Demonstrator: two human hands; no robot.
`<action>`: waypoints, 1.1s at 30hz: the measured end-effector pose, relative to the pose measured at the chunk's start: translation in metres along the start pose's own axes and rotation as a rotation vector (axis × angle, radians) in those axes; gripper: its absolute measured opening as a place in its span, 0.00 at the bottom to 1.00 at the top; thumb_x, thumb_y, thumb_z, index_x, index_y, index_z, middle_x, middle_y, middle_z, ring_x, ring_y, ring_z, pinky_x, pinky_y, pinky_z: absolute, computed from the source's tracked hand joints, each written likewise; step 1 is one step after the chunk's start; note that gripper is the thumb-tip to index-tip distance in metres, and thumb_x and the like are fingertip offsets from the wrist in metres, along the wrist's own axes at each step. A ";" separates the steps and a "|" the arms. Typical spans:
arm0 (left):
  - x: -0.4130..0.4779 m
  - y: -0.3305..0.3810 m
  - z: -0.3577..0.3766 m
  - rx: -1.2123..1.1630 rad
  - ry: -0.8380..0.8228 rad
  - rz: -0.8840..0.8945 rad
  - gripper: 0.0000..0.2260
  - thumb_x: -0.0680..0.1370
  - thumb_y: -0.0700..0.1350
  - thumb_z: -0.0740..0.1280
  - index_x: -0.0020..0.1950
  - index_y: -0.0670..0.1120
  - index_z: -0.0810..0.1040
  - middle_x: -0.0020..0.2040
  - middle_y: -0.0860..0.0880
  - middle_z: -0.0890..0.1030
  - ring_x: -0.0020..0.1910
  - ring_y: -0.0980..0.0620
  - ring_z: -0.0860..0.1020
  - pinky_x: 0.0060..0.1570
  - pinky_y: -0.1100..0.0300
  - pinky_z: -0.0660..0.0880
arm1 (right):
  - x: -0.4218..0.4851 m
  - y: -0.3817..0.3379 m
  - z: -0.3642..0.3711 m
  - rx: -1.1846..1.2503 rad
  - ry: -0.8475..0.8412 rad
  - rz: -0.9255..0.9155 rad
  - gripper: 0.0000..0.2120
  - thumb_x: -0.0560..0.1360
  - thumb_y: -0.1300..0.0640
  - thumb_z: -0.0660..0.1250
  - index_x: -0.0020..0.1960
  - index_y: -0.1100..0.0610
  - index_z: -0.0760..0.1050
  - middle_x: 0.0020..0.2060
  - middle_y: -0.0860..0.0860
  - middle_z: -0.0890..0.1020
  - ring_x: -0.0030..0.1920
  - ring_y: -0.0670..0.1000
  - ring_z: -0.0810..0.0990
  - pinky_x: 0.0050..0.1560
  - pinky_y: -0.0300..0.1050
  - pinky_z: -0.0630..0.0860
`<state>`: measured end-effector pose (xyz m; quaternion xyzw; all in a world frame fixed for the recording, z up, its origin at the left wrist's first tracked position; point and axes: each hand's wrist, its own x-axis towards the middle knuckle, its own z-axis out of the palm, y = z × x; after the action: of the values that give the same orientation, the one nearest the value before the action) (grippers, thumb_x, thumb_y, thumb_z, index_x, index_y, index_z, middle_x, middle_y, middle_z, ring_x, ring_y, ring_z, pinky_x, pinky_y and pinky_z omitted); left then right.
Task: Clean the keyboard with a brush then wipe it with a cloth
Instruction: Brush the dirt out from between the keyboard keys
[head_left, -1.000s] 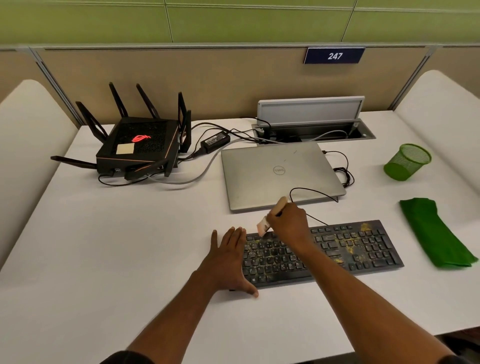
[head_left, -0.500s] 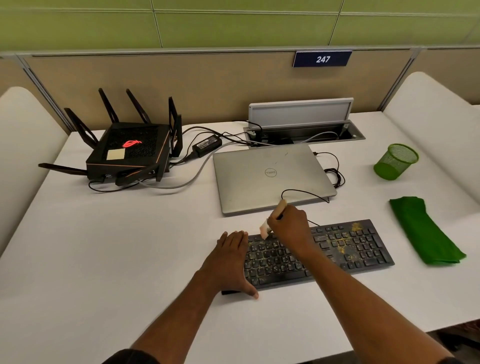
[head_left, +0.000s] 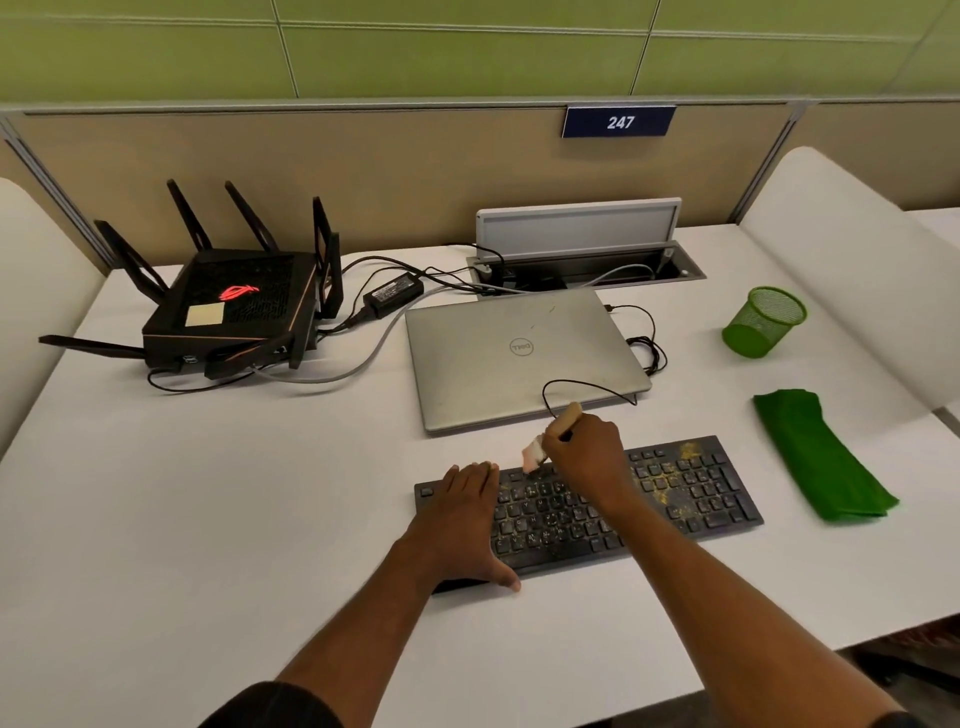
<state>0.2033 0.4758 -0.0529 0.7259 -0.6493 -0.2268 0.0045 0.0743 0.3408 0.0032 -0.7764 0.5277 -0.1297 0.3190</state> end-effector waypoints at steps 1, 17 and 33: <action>0.000 0.000 0.000 -0.004 0.002 0.000 0.62 0.67 0.73 0.72 0.83 0.43 0.38 0.83 0.44 0.42 0.82 0.45 0.42 0.79 0.51 0.38 | 0.000 0.005 -0.003 0.013 0.015 0.013 0.11 0.77 0.56 0.66 0.36 0.57 0.78 0.30 0.49 0.79 0.29 0.47 0.77 0.25 0.31 0.63; 0.006 0.005 -0.001 0.002 0.014 0.022 0.61 0.67 0.71 0.73 0.83 0.43 0.41 0.84 0.45 0.46 0.82 0.45 0.45 0.79 0.51 0.40 | 0.009 0.024 -0.024 -0.032 0.040 0.073 0.13 0.74 0.59 0.66 0.31 0.56 0.74 0.26 0.49 0.76 0.29 0.50 0.76 0.26 0.38 0.63; 0.019 0.018 0.003 0.019 0.025 0.046 0.61 0.67 0.70 0.74 0.83 0.43 0.40 0.84 0.45 0.44 0.82 0.45 0.45 0.80 0.52 0.41 | 0.018 0.042 -0.047 -0.099 0.124 0.063 0.16 0.75 0.59 0.63 0.28 0.54 0.69 0.24 0.47 0.73 0.28 0.51 0.75 0.27 0.39 0.60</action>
<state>0.1863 0.4559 -0.0562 0.7135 -0.6679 -0.2115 0.0110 0.0259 0.2974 0.0097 -0.7648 0.5764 -0.1410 0.2509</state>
